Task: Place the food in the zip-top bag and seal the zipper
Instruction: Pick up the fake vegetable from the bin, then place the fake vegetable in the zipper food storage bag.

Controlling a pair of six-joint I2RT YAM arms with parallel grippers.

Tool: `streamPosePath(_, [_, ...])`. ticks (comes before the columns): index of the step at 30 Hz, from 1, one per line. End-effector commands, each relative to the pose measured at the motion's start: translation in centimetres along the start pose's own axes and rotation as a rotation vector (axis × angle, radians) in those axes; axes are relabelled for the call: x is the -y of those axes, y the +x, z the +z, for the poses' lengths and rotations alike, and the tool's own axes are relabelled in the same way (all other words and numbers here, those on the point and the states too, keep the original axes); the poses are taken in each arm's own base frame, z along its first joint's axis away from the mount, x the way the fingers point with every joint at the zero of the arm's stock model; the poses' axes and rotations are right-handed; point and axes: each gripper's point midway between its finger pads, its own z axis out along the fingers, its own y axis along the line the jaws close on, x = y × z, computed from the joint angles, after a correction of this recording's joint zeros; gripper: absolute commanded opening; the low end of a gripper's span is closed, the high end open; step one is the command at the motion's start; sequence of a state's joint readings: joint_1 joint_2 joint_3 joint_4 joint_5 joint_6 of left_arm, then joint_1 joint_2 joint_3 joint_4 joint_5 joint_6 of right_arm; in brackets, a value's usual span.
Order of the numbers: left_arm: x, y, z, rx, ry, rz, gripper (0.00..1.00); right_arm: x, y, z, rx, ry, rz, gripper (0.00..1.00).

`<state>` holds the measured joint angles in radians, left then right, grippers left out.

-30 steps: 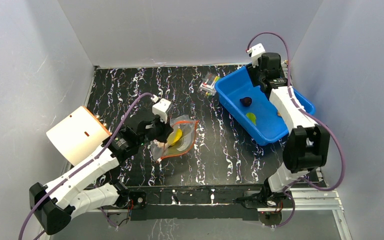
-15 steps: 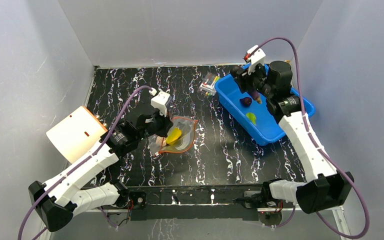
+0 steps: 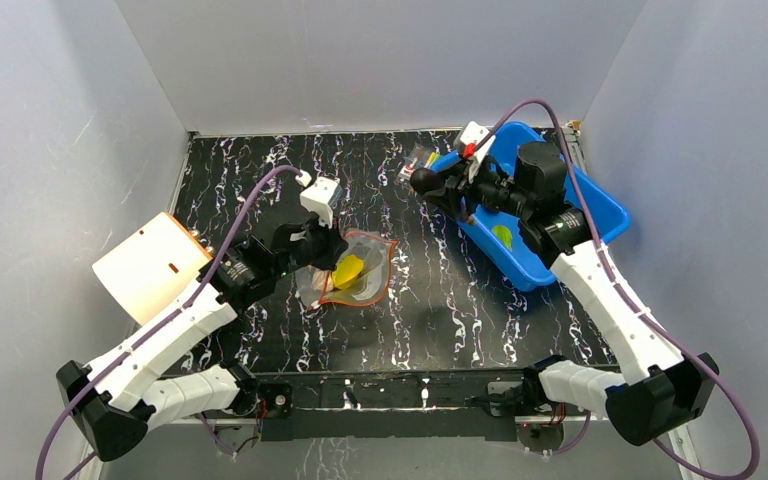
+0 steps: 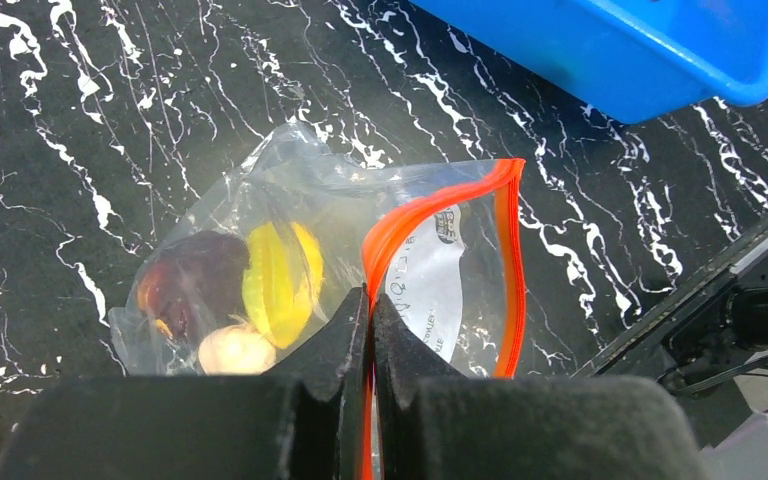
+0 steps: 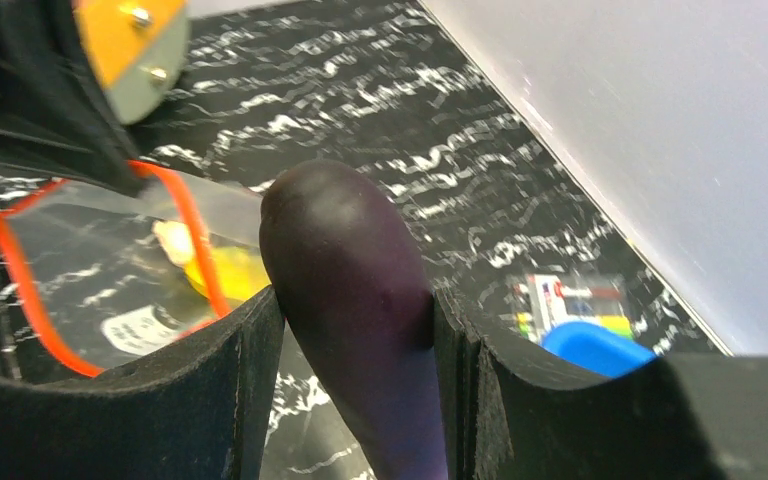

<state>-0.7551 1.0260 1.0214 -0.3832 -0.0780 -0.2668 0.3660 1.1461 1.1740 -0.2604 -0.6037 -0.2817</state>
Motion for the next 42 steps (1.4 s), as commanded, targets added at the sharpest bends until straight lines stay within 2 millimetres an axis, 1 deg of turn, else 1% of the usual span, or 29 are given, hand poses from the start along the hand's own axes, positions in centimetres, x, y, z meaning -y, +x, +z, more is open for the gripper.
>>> streamPosePath(1, [1.3,-2.2,-1.2,0.05,0.057,-0.044,0.0,-4.2,-6.1,-1.0,0.206,-0.168,-0.084,0.22])
streamPosePath(5, [1.7,-2.2,-1.3,0.049,0.075,-0.05,0.0,-8.2,-7.9,-1.8,0.31,-0.326,-0.122,0.22])
streamPosePath(8, [1.7,-2.5,-1.3,0.052,0.072,-0.062,0.0,-10.2,-8.8,-2.4,0.362,-0.403,-0.161,0.22])
streamPosePath(9, [1.8,-2.7,-1.3,0.059,0.076,-0.067,0.0,-10.9,-8.9,-2.6,0.366,-0.435,-0.186,0.21])
streamPosePath(11, [2.0,-2.8,-1.4,0.071,0.088,-0.079,0.0,-12.2,-8.2,-2.7,0.349,-0.495,-0.213,0.22])
streamPosePath(14, [2.5,-2.8,-1.6,0.07,0.11,-0.086,0.0,-13.9,-7.7,-2.9,0.355,-0.565,-0.246,0.23])
streamPosePath(18, [3.0,-3.4,-2.1,0.079,0.137,-0.092,0.0,-16.5,-8.3,-3.6,0.415,-0.674,-0.279,0.22])
streamPosePath(22, [3.3,-3.0,-2.2,0.067,0.155,-0.099,0.0,-18.9,-9.4,-4.0,0.479,-0.757,-0.306,0.23])
streamPosePath(24, [3.5,-2.7,-2.2,0.051,0.165,-0.1,0.0,-20.3,-9.5,-4.0,0.496,-0.808,-0.312,0.24])
streamPosePath(27, [3.8,-3.0,-2.6,0.046,0.182,-0.09,0.0,-21.6,-9.0,-3.6,0.509,-0.851,-0.333,0.25])
streamPosePath(30, [4.1,-3.7,-3.1,0.059,0.193,-0.087,0.0,-22.2,-8.5,-3.0,0.499,-0.856,-0.333,0.26])
streamPosePath(32, [4.4,-3.9,-3.4,0.065,0.21,-0.085,0.0,-22.2,-7.7,-2.4,0.47,-0.856,-0.334,0.26])
streamPosePath(36, [4.7,-3.7,-3.8,0.062,0.235,-0.084,0.0,-21.8,-5.2,-0.9,0.383,-0.824,-0.332,0.26])
streamPosePath(42, [4.9,-2.9,-3.8,0.023,0.256,-0.051,0.0,-20.3,-1.6,0.7,0.246,-0.743,-0.413,0.28])
